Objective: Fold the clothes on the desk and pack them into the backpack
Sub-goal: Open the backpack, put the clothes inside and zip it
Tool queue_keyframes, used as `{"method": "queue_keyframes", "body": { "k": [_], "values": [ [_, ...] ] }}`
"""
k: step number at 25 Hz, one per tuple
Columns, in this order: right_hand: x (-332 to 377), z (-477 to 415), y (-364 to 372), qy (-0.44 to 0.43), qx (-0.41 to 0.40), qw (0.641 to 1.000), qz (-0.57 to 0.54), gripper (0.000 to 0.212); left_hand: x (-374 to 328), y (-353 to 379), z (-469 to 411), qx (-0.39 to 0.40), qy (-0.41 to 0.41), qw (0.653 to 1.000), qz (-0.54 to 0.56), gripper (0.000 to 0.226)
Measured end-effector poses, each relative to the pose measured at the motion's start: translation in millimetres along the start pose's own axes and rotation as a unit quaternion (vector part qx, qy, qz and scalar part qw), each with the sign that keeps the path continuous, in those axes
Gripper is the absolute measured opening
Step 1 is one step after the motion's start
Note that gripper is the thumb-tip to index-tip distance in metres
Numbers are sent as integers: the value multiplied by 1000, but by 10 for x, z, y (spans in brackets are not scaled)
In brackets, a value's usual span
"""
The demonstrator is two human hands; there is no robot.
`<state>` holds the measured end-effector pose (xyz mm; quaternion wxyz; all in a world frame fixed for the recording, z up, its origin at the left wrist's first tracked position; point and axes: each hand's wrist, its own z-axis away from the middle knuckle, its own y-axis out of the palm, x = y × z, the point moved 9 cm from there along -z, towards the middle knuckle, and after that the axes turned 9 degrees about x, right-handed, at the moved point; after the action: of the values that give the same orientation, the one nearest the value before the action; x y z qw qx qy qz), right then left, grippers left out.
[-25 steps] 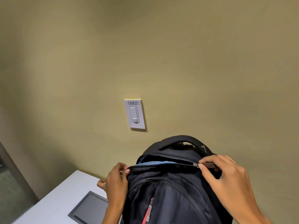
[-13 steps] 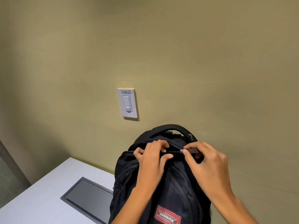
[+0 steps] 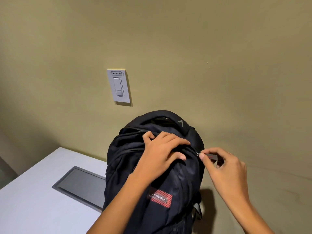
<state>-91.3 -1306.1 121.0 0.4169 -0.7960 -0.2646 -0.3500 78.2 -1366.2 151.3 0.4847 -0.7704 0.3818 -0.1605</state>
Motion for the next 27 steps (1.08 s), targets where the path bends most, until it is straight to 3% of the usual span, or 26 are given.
{"method": "queue_keyframes", "body": {
  "k": [4, 10, 15, 19, 21, 24, 27],
  "values": [
    [-230, 37, 54, 50, 10, 998, -31, 13, -169, 1, -29, -39, 24, 999, -5, 7],
    [-988, 344, 455, 175, 115, 978, 10, 19, -58, -128, 189, -69, -7, 998, 4, 11],
    [-1556, 676, 879, 281, 209, 937, -3, 13, 16, -205, 398, -77, -35, 996, 27, 13],
    [-1814, 962, 1251, 353, 254, 895, -102, 13, 127, -254, 515, -74, -69, 994, 45, 13],
    [-1853, 996, 1329, 361, 256, 890, -114, 11, 138, -276, 625, -77, -78, 992, 54, 12],
    [-1794, 987, 1259, 327, 240, 910, -88, 9, 185, -344, 820, -103, -100, 986, 79, 12],
    [-1416, 889, 951, 179, 173, 967, 48, 16, 285, -415, 1035, -134, -136, 975, 110, 10]
  ]
}}
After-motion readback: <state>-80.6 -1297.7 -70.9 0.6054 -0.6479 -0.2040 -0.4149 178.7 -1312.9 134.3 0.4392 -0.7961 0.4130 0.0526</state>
